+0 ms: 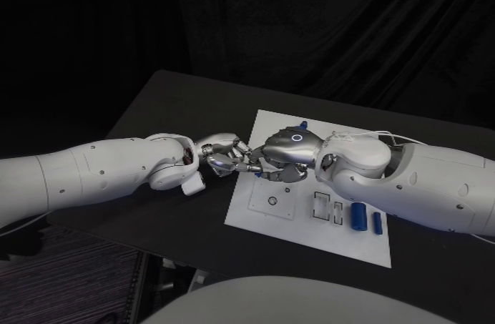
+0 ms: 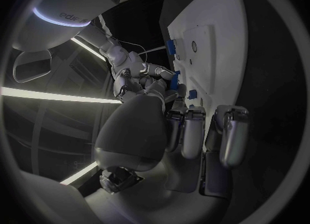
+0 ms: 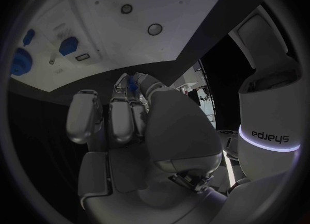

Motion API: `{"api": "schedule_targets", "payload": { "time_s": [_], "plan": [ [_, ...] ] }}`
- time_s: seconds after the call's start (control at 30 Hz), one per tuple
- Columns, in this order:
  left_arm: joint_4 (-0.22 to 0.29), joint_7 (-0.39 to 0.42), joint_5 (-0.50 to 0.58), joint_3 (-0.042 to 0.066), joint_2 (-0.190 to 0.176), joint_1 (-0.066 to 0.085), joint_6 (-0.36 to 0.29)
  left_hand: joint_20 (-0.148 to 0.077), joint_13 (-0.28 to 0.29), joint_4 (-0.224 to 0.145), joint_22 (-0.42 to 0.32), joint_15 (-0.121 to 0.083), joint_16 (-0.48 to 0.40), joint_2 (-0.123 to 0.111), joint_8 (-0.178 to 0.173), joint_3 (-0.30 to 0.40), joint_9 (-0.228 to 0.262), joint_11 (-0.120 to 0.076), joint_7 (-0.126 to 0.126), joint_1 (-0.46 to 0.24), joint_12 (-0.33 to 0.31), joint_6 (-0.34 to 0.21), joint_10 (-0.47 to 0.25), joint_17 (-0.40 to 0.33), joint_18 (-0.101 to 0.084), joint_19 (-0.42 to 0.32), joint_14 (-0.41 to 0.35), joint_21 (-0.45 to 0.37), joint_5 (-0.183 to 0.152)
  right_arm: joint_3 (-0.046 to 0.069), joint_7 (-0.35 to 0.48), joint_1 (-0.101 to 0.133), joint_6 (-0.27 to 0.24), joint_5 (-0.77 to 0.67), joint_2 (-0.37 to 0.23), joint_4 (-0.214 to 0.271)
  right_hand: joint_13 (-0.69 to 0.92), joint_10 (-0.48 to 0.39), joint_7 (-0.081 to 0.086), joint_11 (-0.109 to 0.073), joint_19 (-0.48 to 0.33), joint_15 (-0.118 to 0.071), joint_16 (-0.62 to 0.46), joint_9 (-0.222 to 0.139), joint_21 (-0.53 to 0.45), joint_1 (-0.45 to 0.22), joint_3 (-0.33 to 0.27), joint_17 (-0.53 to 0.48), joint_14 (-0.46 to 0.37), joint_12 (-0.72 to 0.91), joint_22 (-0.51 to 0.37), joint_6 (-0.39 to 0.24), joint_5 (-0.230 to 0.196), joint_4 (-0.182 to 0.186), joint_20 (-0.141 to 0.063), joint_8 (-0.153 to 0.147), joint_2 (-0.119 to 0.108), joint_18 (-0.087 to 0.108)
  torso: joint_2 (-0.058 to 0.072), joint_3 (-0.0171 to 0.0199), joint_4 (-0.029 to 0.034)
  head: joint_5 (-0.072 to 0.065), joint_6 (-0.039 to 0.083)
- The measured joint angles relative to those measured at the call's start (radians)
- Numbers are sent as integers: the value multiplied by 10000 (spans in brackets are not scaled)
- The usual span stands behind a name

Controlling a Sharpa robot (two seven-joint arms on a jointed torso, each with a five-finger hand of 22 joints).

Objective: Assemble the parts on the task board

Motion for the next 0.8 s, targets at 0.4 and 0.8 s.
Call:
{"api": "schedule_targets", "payload": {
  "time_s": [0.4,0.8],
  "plan": [
    [15,-484,1,2,25,-13,146,-236,0,210,0,-242,0,18,1026,-397,1696,-231,-232,105,0,-168,-40,0,1,42,3,-39,377,1,-16,2,210,-28,34,4,-64,-73,-13,3,-36,0,-69,28,-103,0,69,-73,0,-37,0,-49,-37,69,-36,-9,6,-1,-6,-2,4,23,0],
    [-13,-837,3,3,78,-17,349,-236,2,249,0,-242,0,42,1031,-437,2096,-231,-205,66,0,-301,-42,0,1,42,3,-38,747,-16,-32,2,352,-67,74,-28,-83,-73,6,3,-36,0,-112,-1,-103,0,69,-89,0,-78,0,-61,-37,68,-36,22,6,-1,0,-2,4,37,0]
  ]
}}
